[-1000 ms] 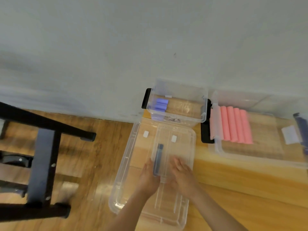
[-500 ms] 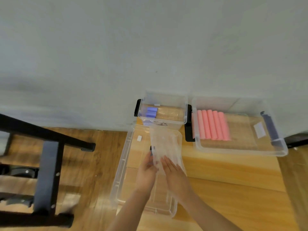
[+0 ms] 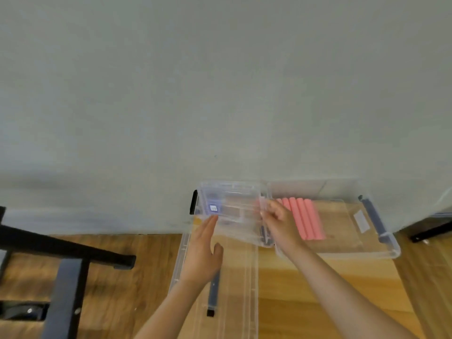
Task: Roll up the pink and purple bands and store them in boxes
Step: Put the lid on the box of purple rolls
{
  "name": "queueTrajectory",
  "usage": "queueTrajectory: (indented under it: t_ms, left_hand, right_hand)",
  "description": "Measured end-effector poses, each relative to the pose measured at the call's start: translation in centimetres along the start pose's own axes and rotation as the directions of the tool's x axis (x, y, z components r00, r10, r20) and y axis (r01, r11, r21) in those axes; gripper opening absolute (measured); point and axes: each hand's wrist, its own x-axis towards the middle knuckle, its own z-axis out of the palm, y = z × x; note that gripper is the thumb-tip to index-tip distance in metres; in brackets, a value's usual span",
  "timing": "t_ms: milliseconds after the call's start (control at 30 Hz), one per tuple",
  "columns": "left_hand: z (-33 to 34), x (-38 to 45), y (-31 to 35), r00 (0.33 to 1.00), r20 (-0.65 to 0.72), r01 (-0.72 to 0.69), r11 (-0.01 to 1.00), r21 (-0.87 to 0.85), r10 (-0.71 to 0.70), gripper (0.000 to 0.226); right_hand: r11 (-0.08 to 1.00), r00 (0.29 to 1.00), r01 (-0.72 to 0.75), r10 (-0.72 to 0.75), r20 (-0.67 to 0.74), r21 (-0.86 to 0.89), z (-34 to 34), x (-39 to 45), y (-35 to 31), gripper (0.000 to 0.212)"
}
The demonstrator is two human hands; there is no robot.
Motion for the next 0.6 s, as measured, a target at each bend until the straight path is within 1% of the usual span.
queueTrajectory:
  t_ms: [67, 133, 233, 300, 333, 400, 467, 533, 600]
  left_hand:
    - [0.5, 2.5, -1.3, 0.999, -0.02, 0.034, 0.998, 0.045, -0.033, 0.059]
    - [1.2, 4.8, -2.9, 0.997, -0.028, 0.075, 0.995, 0.07, -0.074, 0.058]
    - [2.3, 7.4, -5.4, 0.994, -0.018, 0.111, 0.984, 0.14, -0.109, 0.056]
    - [2.9, 8.7, -6.8, 0.993, 0.007, 0.112, 0.97, 0.216, -0.116, 0.057]
    - [3.1, 9.3, -7.4, 0.992, 0.021, 0.111, 0.958, 0.263, -0.121, 0.057]
    - [3.4, 10.5, -8.6, 0.989, 0.042, 0.116, 0.925, 0.361, -0.14, 0.059]
    - [3.7, 11.8, -9.7, 0.984, 0.067, 0.119, 0.881, 0.459, -0.168, 0.06]
    - [4.2, 13.0, -10.7, 0.976, 0.106, 0.106, 0.836, 0.538, -0.192, 0.061]
    - [4.6, 13.9, -11.4, 0.967, 0.133, 0.1, 0.801, 0.59, -0.218, 0.062]
  right_hand:
    - [0.989, 0.991, -0.114, 0.119, -0.057, 0.091, -0.7, 2.7, 1.5, 0.018]
    - [0.973, 0.975, -0.193, 0.205, -0.09, 0.125, -1.1, 5.0, 3.5, 0.018]
    - [0.964, 0.957, -0.248, 0.26, -0.129, 0.097, -0.7, 8.0, 6.4, 0.016]
    - [0.952, 0.941, -0.275, 0.296, -0.166, 0.135, 0.0, 9.7, 8.3, 0.021]
    - [0.952, 0.932, -0.286, 0.302, -0.201, 0.107, 0.4, 10.4, 9.1, 0.023]
    - [0.957, 0.92, -0.285, 0.256, -0.297, -0.058, 1.0, 11.5, 10.2, 0.026]
    - [0.955, 0.911, -0.255, 0.183, -0.37, -0.153, 1.6, 12.1, 11.0, 0.022]
    - [0.951, 0.907, -0.237, 0.143, -0.396, -0.2, 2.1, 12.6, 11.9, 0.02]
    - [0.921, 0.911, -0.227, 0.085, -0.403, -0.317, 2.4, 13.1, 12.8, 0.024]
